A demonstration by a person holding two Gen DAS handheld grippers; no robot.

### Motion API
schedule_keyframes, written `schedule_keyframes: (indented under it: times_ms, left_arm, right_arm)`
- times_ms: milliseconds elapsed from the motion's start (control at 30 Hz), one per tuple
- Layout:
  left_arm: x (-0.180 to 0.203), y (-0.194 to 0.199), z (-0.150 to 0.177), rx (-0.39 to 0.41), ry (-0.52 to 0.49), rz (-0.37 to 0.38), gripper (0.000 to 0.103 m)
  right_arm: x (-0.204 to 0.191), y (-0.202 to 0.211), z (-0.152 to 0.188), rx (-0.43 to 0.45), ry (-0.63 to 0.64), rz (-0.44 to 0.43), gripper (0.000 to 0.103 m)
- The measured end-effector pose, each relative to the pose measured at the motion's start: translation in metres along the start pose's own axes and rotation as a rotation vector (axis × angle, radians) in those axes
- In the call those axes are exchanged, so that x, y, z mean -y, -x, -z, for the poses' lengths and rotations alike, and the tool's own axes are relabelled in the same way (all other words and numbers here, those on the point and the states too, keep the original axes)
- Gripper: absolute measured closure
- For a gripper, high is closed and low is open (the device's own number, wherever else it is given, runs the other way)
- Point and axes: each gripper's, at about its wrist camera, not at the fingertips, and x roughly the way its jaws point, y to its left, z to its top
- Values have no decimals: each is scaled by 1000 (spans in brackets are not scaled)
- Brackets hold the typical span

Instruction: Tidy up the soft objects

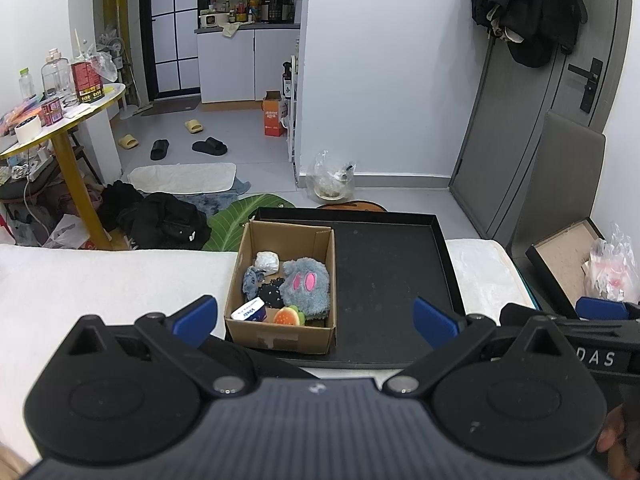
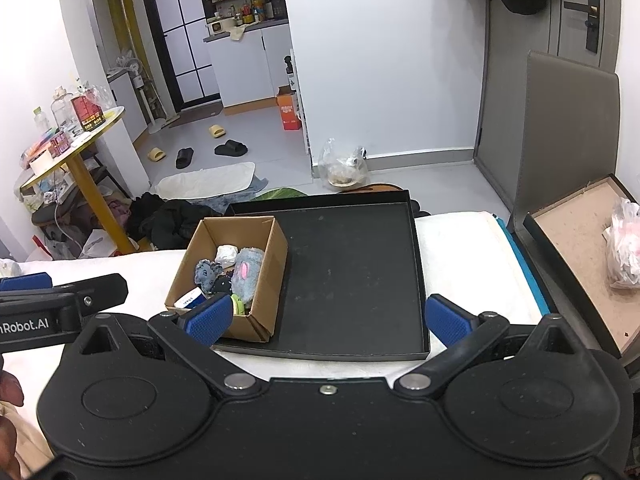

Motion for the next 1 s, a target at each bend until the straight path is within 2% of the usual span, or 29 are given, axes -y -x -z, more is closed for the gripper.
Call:
schedule_keyframes:
  times_ms: [600, 1000]
  left_arm:
    - [1, 0, 0, -2, 1, 1, 0]
    - [5, 6, 1, 31, -9, 2, 0]
  right_arm:
    - [-2, 0, 0, 0, 4, 3, 0]
    - [-2, -1, 0, -4, 3, 4, 0]
